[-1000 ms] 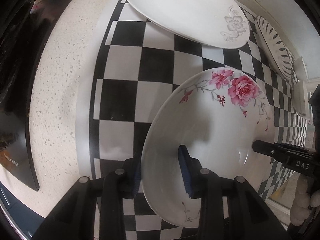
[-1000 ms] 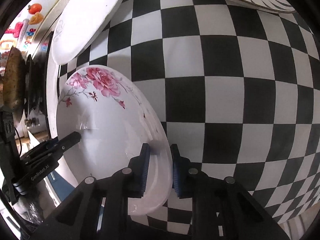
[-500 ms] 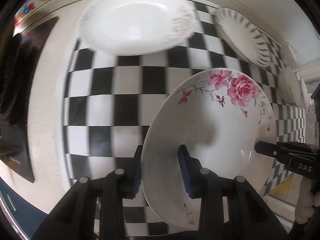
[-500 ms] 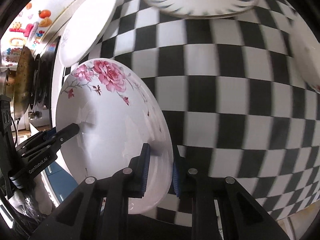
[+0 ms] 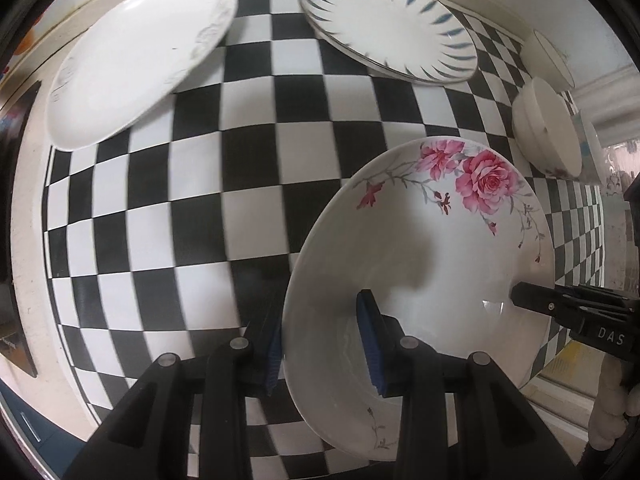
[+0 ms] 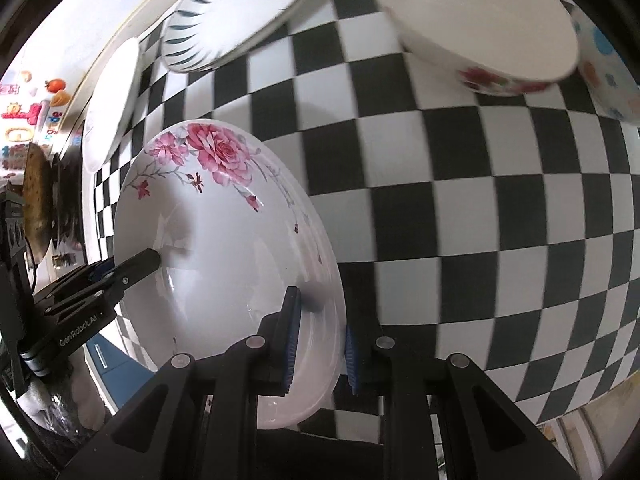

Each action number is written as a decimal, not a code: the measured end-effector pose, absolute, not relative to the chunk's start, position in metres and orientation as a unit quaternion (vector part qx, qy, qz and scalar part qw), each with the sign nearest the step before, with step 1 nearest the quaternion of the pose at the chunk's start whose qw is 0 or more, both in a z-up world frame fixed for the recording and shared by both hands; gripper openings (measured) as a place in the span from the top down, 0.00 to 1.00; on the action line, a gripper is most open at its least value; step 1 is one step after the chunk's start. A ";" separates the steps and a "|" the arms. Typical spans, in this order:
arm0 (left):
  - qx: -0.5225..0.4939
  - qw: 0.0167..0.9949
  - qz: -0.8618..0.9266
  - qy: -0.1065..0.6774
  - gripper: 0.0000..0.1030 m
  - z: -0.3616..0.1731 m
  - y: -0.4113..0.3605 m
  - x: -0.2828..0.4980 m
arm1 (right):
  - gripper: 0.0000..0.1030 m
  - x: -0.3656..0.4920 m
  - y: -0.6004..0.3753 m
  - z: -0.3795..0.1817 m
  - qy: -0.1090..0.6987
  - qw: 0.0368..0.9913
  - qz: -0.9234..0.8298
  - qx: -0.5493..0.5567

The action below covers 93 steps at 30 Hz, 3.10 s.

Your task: Organize plates and bowls

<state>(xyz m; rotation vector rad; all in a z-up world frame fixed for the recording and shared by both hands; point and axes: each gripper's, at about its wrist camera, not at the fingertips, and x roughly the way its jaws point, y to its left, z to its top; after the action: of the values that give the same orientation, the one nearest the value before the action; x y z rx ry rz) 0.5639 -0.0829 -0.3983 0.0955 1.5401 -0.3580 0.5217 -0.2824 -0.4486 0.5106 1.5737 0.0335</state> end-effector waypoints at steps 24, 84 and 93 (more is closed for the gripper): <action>0.029 0.695 -0.116 0.709 0.69 -0.414 -0.078 0.569 | 0.79 0.518 -0.299 -0.473 0.715 0.669 0.047 0.198; -0.094 0.733 -0.073 0.669 0.69 -0.425 0.144 0.794 | 0.81 0.840 -0.112 -0.473 0.708 0.676 0.136 0.155; -0.102 0.745 -0.070 0.656 0.69 -0.408 0.146 0.769 | 0.83 0.822 -0.115 -0.454 0.697 0.683 0.149 0.159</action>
<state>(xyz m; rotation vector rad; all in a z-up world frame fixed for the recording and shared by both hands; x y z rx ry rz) 0.7689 0.1457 -0.4075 -0.2234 1.4355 -0.1542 0.8215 -0.1150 -0.4545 0.3573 1.5617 0.3348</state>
